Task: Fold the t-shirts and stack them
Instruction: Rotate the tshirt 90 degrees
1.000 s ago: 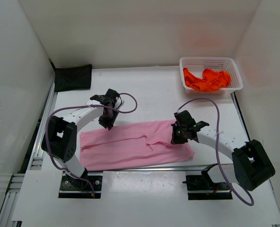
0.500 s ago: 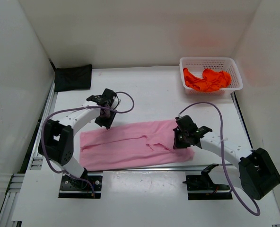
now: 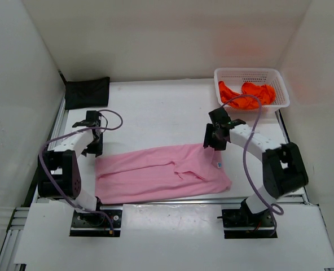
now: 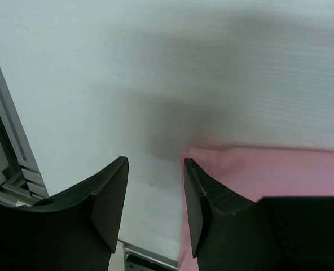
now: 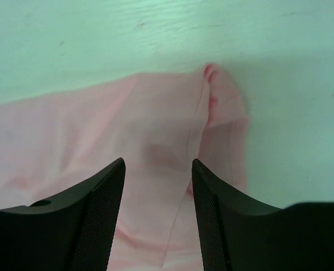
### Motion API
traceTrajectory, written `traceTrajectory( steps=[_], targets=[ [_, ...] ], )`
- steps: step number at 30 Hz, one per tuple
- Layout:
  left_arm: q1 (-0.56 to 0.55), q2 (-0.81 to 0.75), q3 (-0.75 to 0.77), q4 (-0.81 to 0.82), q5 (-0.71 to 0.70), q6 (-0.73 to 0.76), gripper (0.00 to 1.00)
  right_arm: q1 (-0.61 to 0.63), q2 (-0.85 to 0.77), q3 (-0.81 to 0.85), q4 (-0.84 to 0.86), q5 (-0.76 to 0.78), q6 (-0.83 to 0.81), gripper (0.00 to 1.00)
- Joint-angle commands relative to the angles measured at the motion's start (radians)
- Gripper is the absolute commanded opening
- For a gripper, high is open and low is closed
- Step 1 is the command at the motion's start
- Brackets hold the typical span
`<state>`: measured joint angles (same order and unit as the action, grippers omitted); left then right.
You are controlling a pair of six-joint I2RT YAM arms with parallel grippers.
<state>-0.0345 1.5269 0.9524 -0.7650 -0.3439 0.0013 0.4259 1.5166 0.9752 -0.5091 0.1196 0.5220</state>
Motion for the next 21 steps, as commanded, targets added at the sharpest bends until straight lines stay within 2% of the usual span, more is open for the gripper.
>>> traceTrajectory(
  steps=[1, 5, 10, 13, 14, 16, 19, 21],
  targets=[
    [0.060, 0.009, -0.036, 0.081, -0.020, -0.001, 0.55, -0.024, 0.102, 0.081, -0.080, 0.069, 0.023, 0.56],
    [0.071, 0.067, -0.089, 0.128, -0.010, -0.001, 0.55, -0.024, 0.223, 0.117, -0.121, 0.121, 0.032, 0.53],
    [0.117, 0.113, -0.089, 0.141, 0.035, -0.001, 0.54, -0.033, 0.330, 0.178, -0.144, 0.121, 0.041, 0.41],
    [0.157, 0.102, -0.080, 0.141, 0.091, -0.001, 0.47, -0.033, 0.384, 0.244, -0.169, 0.112, 0.041, 0.30],
    [0.177, 0.089, -0.069, 0.141, 0.101, -0.001, 0.39, -0.033, 0.395, 0.273, -0.169, 0.112, 0.041, 0.27],
    [0.202, 0.059, -0.069, 0.141, 0.124, -0.001, 0.30, -0.033, 0.419, 0.304, -0.178, 0.101, 0.032, 0.18],
    [0.261, -0.003, -0.060, 0.141, 0.160, -0.001, 0.35, -0.020, 0.453, 0.385, -0.178, 0.075, 0.009, 0.16],
    [0.288, -0.080, -0.060, 0.124, 0.264, -0.001, 0.42, -0.006, 0.487, 0.460, -0.187, 0.075, -0.005, 0.16]
  ],
)
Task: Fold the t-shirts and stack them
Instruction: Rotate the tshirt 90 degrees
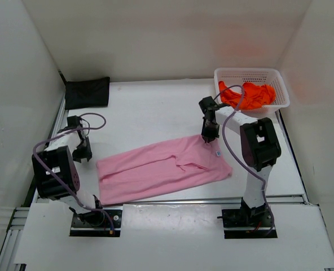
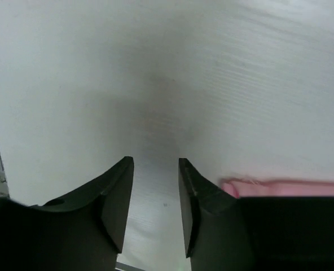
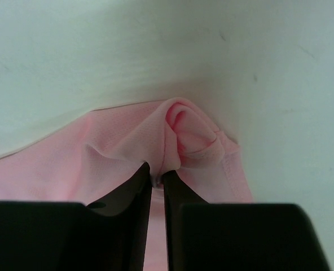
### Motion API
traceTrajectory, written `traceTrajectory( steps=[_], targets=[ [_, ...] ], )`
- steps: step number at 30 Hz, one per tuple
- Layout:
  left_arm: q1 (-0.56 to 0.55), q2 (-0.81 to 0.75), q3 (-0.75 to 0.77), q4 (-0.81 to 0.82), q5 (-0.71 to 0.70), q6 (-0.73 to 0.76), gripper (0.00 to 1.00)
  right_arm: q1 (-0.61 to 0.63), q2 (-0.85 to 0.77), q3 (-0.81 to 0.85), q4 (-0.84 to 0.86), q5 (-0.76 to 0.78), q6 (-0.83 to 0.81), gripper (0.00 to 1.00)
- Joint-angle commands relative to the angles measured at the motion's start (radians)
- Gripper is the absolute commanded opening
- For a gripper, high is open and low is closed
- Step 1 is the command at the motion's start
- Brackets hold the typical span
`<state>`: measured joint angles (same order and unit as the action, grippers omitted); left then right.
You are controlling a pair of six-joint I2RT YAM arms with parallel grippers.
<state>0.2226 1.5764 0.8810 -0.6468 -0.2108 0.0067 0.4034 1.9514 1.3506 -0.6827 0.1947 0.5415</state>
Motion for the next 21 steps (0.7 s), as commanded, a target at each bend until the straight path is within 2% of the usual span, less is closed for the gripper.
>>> traceTrajectory(
  steps=[1, 2, 5, 6, 9, 14, 19, 20, 21],
  targets=[
    [0.031, -0.157, 0.012, -0.010, 0.178, -0.007, 0.51, 0.026, 0.067, 0.109, -0.024, 0.000, -0.025, 0.16],
    [0.031, -0.183, 0.003, -0.048, 0.274, -0.007, 0.55, 0.026, 0.081, 0.134, -0.041, 0.011, -0.025, 0.16],
    [-0.021, -0.265, -0.030, -0.086, 0.352, -0.007, 0.66, 0.026, 0.135, 0.200, -0.066, 0.011, -0.025, 0.16],
    [-0.057, -0.277, -0.048, -0.086, 0.352, -0.007, 0.68, 0.026, 0.135, 0.200, -0.066, 0.002, -0.015, 0.16],
    [-0.068, -0.254, -0.057, -0.086, 0.352, -0.007, 0.69, 0.026, 0.135, 0.200, -0.066, -0.008, -0.015, 0.16],
    [-0.077, -0.106, -0.036, -0.076, 0.277, -0.007, 0.70, 0.026, 0.126, 0.177, -0.066, -0.008, -0.015, 0.17],
    [-0.097, -0.056, -0.076, -0.097, 0.277, -0.007, 0.61, 0.026, 0.126, 0.186, -0.057, -0.017, -0.015, 0.17],
    [-0.097, -0.043, -0.085, -0.097, 0.277, -0.007, 0.46, 0.026, 0.135, 0.197, -0.057, -0.017, -0.015, 0.17],
    [-0.097, -0.042, -0.096, -0.097, 0.277, -0.007, 0.36, 0.026, 0.135, 0.197, -0.057, -0.017, -0.024, 0.17]
  ],
)
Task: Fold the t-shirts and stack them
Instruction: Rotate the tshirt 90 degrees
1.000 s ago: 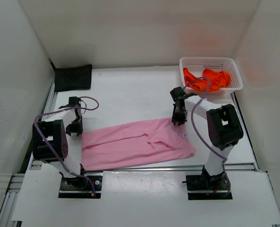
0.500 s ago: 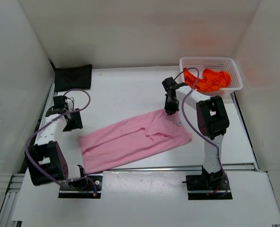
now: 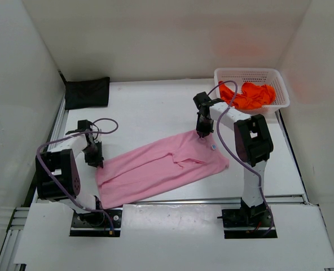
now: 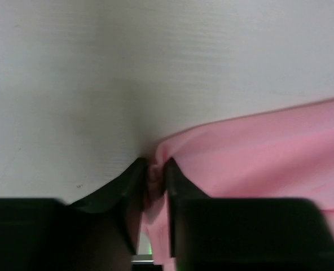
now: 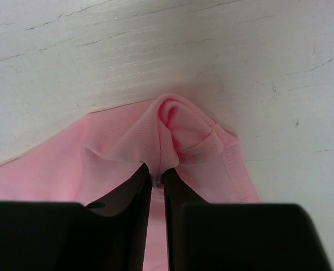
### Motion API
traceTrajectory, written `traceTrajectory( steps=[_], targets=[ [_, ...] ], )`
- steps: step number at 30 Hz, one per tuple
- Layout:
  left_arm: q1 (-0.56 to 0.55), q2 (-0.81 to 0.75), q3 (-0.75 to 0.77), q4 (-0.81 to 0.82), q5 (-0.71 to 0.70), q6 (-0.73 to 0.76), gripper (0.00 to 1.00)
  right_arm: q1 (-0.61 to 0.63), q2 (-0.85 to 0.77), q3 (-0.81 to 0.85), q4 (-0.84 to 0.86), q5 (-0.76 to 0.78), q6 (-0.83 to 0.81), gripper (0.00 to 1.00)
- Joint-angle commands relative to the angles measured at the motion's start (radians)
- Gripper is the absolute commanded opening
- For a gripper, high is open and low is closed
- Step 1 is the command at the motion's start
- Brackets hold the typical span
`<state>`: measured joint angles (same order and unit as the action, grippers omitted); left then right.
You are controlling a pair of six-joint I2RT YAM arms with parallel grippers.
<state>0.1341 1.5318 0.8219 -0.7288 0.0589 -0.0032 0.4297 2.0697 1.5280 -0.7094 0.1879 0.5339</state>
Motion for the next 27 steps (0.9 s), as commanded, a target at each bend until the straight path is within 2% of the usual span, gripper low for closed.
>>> traceTrajectory(
  steps=[1, 3, 7, 10, 11, 14, 16, 18, 19, 20, 23, 24, 27],
  targets=[
    [-0.008, 0.017, -0.036, -0.015, -0.016, 0.003, 0.27, 0.000, 0.026, 0.035, -0.030, -0.010, -0.017, 0.17],
    [0.016, 0.027, -0.014, -0.015, -0.030, 0.003, 0.10, 0.000, 0.047, 0.075, -0.030, -0.010, -0.017, 0.14],
    [0.108, 0.005, 0.029, -0.046, -0.008, 0.003, 0.11, 0.000, 0.136, 0.216, -0.048, -0.010, -0.037, 0.03],
    [0.108, -0.006, 0.042, -0.066, 0.004, 0.003, 0.19, 0.000, 0.232, 0.415, -0.071, -0.057, -0.037, 0.01],
    [0.108, -0.015, 0.042, -0.079, 0.013, 0.003, 0.19, 0.000, 0.260, 0.528, -0.071, -0.076, -0.037, 0.01],
    [0.108, -0.024, 0.033, -0.089, 0.024, 0.003, 0.23, 0.000, 0.354, 0.731, -0.059, -0.114, -0.028, 0.01],
    [0.108, -0.024, 0.033, -0.098, 0.051, 0.003, 0.24, 0.000, 0.394, 0.790, -0.012, -0.123, -0.018, 0.11],
    [0.108, -0.024, 0.023, -0.098, 0.061, 0.003, 0.25, 0.000, 0.394, 0.822, 0.022, -0.154, -0.032, 0.27],
    [0.108, -0.024, 0.023, -0.107, 0.061, 0.003, 0.25, 0.000, 0.377, 0.833, 0.033, -0.154, -0.050, 0.43],
    [0.108, -0.024, 0.023, -0.107, 0.070, 0.003, 0.25, 0.000, 0.360, 0.833, 0.043, -0.154, -0.061, 0.47],
    [0.108, -0.024, 0.014, -0.107, 0.070, 0.003, 0.29, 0.000, 0.235, 0.717, 0.044, -0.089, -0.081, 0.53],
    [0.108, -0.024, 0.014, -0.107, 0.070, 0.003, 0.29, 0.000, 0.148, 0.605, 0.044, -0.062, -0.081, 0.54],
    [0.108, -0.024, 0.014, -0.107, 0.070, 0.003, 0.30, 0.000, -0.014, 0.415, 0.044, -0.012, 0.009, 0.54]
  ],
)
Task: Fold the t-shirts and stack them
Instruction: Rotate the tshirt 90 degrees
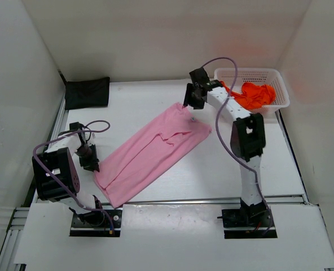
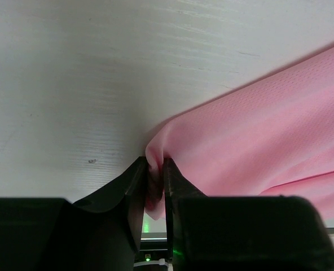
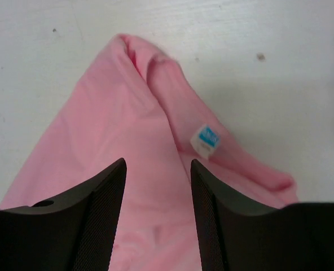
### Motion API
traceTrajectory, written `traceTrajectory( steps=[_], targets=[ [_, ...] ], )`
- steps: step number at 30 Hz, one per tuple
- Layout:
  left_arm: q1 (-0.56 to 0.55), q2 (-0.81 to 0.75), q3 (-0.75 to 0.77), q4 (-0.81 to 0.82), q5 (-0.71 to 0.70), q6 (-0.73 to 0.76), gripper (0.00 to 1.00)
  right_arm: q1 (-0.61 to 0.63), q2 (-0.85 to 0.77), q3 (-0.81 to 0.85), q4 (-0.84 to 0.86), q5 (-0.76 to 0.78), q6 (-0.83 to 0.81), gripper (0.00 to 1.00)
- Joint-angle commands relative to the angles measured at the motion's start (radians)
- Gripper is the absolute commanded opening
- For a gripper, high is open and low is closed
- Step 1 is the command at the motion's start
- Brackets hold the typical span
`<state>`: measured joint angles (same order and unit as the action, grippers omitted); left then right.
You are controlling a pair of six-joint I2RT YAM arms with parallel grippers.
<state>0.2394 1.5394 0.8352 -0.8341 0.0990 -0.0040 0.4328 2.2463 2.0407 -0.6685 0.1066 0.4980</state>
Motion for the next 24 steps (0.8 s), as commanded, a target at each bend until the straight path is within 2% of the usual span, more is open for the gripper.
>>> traceTrajectory(
  steps=[1, 3, 7, 11, 19, 21, 23, 24],
  targets=[
    [0.003, -0.032, 0.001, -0.002, 0.030, 0.004, 0.30, -0.003, -0.226, -0.226, 0.003, 0.079, 0.077, 0.54],
    [0.003, -0.032, 0.001, -0.002, 0.030, 0.004, 0.30, -0.003, -0.299, -0.395, 0.003, 0.090, 0.180, 0.51],
    [0.003, -0.032, 0.010, -0.011, 0.030, 0.004, 0.30, -0.003, -0.337, -0.583, 0.003, 0.110, 0.353, 0.50],
    [0.003, -0.053, 0.001, -0.011, 0.021, 0.004, 0.32, -0.003, -0.286, -0.623, 0.003, 0.099, 0.450, 0.49],
    [0.003, -0.107, -0.048, -0.020, 0.011, 0.004, 0.35, -0.003, -0.090, -0.461, -0.013, 0.056, 0.446, 0.50],
    [0.003, -0.117, -0.067, -0.020, 0.011, 0.004, 0.38, -0.003, -0.042, -0.361, -0.049, 0.025, 0.424, 0.45],
    [0.003, -0.127, -0.067, -0.020, 0.021, 0.004, 0.44, -0.003, 0.033, -0.272, -0.072, 0.015, 0.390, 0.33],
    [0.003, -0.136, -0.067, -0.029, 0.030, 0.004, 0.47, -0.003, 0.082, -0.167, -0.081, 0.015, 0.381, 0.23]
  ],
)
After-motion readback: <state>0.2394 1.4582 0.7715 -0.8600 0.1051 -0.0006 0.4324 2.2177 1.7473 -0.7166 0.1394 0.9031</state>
